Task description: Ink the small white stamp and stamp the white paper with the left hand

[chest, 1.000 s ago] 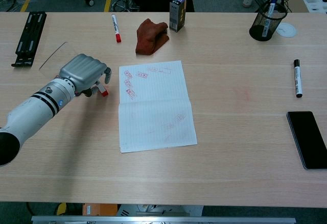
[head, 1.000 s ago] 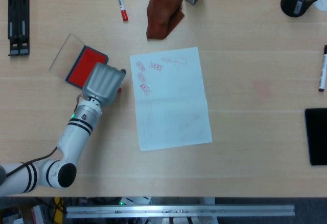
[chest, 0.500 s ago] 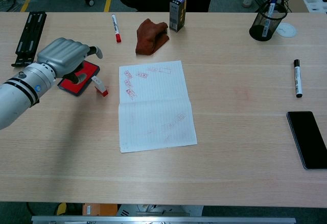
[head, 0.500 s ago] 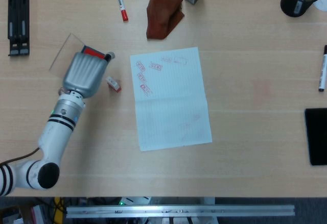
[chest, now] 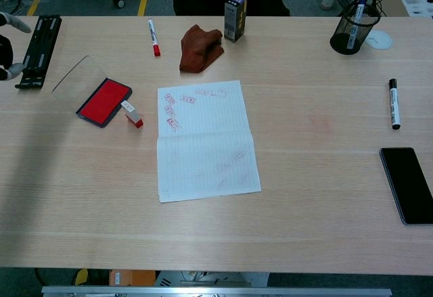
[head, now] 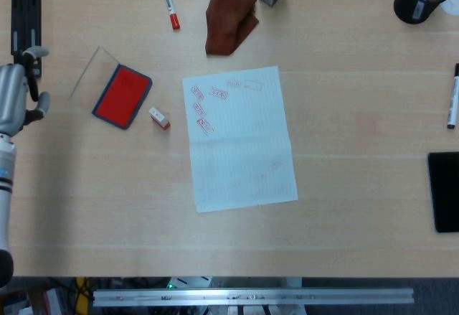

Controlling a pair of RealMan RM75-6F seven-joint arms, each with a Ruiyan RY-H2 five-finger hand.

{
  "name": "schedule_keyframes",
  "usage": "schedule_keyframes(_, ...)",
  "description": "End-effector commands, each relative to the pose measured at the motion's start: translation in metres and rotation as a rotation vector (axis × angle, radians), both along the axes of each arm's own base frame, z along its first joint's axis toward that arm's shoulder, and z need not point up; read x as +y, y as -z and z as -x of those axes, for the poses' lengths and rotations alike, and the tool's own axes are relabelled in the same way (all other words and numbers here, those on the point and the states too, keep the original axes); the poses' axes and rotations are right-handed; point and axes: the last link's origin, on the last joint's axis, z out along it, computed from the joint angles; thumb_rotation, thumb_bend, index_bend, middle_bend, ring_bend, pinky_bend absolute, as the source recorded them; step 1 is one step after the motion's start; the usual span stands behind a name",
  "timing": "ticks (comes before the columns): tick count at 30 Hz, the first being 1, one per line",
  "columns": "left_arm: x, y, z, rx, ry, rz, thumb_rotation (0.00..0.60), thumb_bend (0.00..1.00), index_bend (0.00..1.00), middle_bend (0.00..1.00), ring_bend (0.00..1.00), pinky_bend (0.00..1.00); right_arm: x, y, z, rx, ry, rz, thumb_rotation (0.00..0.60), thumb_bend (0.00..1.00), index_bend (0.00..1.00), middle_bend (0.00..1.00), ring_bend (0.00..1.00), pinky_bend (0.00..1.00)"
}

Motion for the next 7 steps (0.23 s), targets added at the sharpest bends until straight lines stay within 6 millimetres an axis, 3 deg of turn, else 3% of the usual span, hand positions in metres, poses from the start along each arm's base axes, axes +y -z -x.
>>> schedule_keyframes(1,-0.03,-0.014,0.025,0.005,0.009,-0.072,0.6,0.33,0.25,0.5,0.51,0.71,0.0,0.003,-0.001,-0.005,-0.013,-0.008,0.6,0.12,0.34,0.44,0.36,0.51)
schedule_keyframes(7,-0.072,-0.015,0.04,0.026,0.041,-0.133,0.6,0.33,0.29,0.5,0.51,0.7,0.006,0.006,-0.005,-0.013,-0.046,-0.011,0.6,0.12,0.38,0.44,0.36,0.51)
